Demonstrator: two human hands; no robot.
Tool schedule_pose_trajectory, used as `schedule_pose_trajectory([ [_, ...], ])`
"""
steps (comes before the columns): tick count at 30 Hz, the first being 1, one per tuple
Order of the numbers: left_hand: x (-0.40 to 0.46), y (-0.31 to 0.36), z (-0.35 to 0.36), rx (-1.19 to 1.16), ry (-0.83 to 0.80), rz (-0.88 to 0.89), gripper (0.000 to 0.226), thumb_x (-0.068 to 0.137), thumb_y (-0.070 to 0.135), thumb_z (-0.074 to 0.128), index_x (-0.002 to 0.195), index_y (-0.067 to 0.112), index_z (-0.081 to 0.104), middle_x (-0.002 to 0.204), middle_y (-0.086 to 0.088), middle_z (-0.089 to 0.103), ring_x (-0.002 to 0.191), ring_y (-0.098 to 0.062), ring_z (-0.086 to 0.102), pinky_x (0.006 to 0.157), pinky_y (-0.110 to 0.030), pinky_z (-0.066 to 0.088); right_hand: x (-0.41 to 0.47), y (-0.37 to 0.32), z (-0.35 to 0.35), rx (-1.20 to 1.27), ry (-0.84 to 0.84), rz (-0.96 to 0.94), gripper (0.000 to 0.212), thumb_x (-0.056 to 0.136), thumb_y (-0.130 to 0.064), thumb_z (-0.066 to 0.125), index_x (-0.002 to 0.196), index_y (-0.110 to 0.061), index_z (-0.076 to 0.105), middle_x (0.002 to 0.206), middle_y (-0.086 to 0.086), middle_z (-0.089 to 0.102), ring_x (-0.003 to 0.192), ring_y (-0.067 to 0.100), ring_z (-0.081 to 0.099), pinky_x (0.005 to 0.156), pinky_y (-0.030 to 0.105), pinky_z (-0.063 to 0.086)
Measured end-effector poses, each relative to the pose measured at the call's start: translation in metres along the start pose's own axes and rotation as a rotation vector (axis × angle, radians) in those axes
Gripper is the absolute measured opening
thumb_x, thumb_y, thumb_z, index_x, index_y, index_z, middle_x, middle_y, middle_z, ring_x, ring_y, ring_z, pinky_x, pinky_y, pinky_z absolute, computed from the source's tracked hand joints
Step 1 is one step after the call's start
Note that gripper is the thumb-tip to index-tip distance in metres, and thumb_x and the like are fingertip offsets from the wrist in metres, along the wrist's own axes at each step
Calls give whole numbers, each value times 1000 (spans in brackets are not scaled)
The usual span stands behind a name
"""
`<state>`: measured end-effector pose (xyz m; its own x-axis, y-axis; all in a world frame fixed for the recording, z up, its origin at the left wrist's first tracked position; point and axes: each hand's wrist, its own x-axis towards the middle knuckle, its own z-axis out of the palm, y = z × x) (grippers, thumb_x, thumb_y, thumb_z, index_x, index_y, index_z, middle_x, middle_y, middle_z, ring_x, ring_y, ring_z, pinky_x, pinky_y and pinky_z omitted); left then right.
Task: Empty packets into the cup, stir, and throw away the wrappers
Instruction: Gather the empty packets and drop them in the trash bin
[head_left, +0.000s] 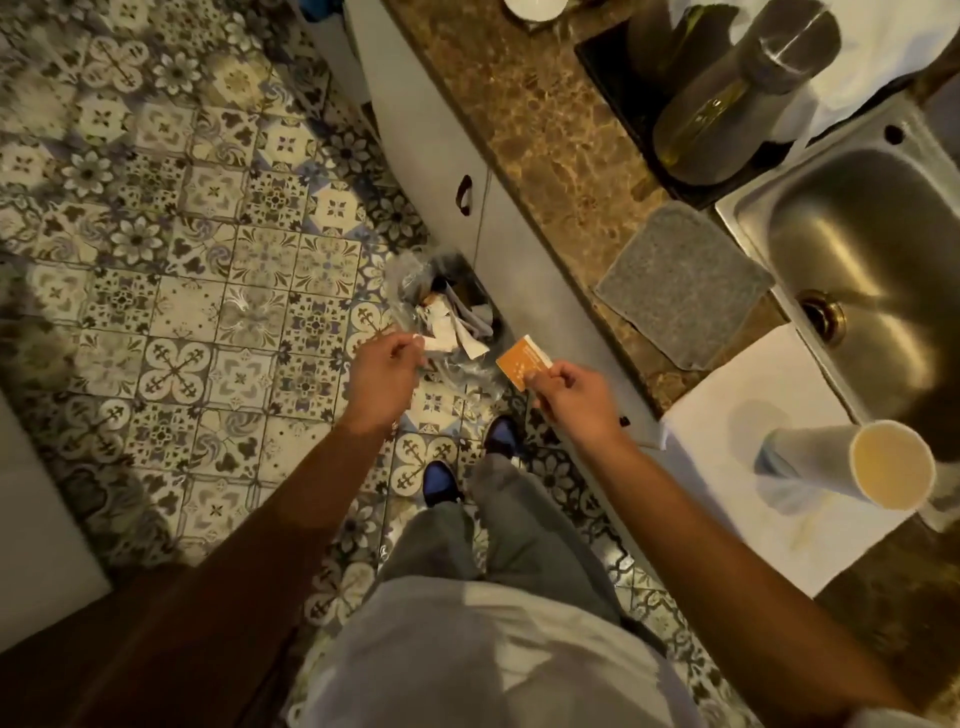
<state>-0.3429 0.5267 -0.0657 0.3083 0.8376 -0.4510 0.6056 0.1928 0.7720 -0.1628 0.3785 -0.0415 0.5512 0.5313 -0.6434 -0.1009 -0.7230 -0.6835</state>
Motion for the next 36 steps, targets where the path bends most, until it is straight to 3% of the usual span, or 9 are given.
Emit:
schedule_pose_trajectory([
  [2, 14, -8, 9, -2, 1, -25, 26, 100, 22, 57, 87, 5, 73, 60, 0, 60, 50, -13, 51, 47, -23, 40, 23, 4, 9, -5, -27, 40, 31, 93, -28, 70, 67, -13, 63, 45, -7, 53, 39, 6, 43, 39, 17, 36],
  [5, 38, -16, 26, -25, 33, -87, 19, 94, 23, 66, 84, 11, 75, 59, 3, 61, 47, -1, 51, 49, -18, 40, 64, 8, 21, -27, -41, 90, 30, 92, -25, 71, 66, -13, 62, 45, -6, 53, 34, 3, 43, 39, 17, 37],
  [10, 85, -15, 43, 53, 78, -161, 19, 91, 23, 68, 94, 7, 78, 77, -5, 71, 59, -10, 57, 58, -23, 47, 122, 4, 35, -25, -30, 202, 28, 90, -23, 70, 65, -14, 60, 51, 0, 53, 30, 1, 43, 38, 21, 37],
  [16, 141, -25, 64, 184, 51, -190, 25, 96, 26, 63, 101, 7, 78, 88, -5, 74, 77, -15, 64, 67, -21, 43, 182, 13, 51, -12, -23, 305, 24, 89, -24, 72, 69, -14, 65, 60, 2, 63, 46, 11, 51, 45, 23, 41],
  [21, 206, -49, 85, 214, -4, -228, 25, 95, 26, 65, 107, 7, 78, 99, -10, 78, 82, -20, 69, 74, -29, 53, 246, 34, 92, -83, -4, 389, 20, 85, -37, 72, 76, -20, 67, 88, 12, 76, 76, 28, 68, 81, 47, 61],
  [25, 260, -73, 102, 238, -28, -334, 24, 94, 25, 65, 97, 5, 77, 86, -8, 72, 65, -10, 59, 74, -32, 53, 294, 33, 127, -136, -29, 433, 33, 92, -42, 67, 110, -15, 70, 109, 12, 73, 102, 32, 68, 92, 46, 56],
  [27, 286, -86, 105, 244, -43, -385, 24, 94, 23, 64, 96, 2, 76, 90, -12, 73, 74, -18, 65, 75, -32, 51, 317, 37, 145, -162, -58, 455, 37, 93, -43, 64, 118, -15, 67, 115, 11, 71, 107, 32, 66, 98, 49, 53],
  [30, 318, -107, 106, 209, -45, -444, 27, 93, 22, 65, 101, -3, 74, 99, -16, 74, 93, -25, 68, 85, -36, 53, 349, 47, 174, -234, -85, 486, 43, 96, -44, 61, 125, -13, 65, 121, 13, 70, 111, 33, 65, 102, 48, 51],
  [36, 371, -155, 116, 220, -141, -544, 32, 92, 28, 60, 104, 2, 75, 107, -19, 75, 103, -37, 70, 75, -34, 50, 392, 69, 215, -271, -84, 535, 42, 94, -43, 63, 124, -14, 66, 121, 11, 70, 111, 32, 64, 100, 48, 52],
])
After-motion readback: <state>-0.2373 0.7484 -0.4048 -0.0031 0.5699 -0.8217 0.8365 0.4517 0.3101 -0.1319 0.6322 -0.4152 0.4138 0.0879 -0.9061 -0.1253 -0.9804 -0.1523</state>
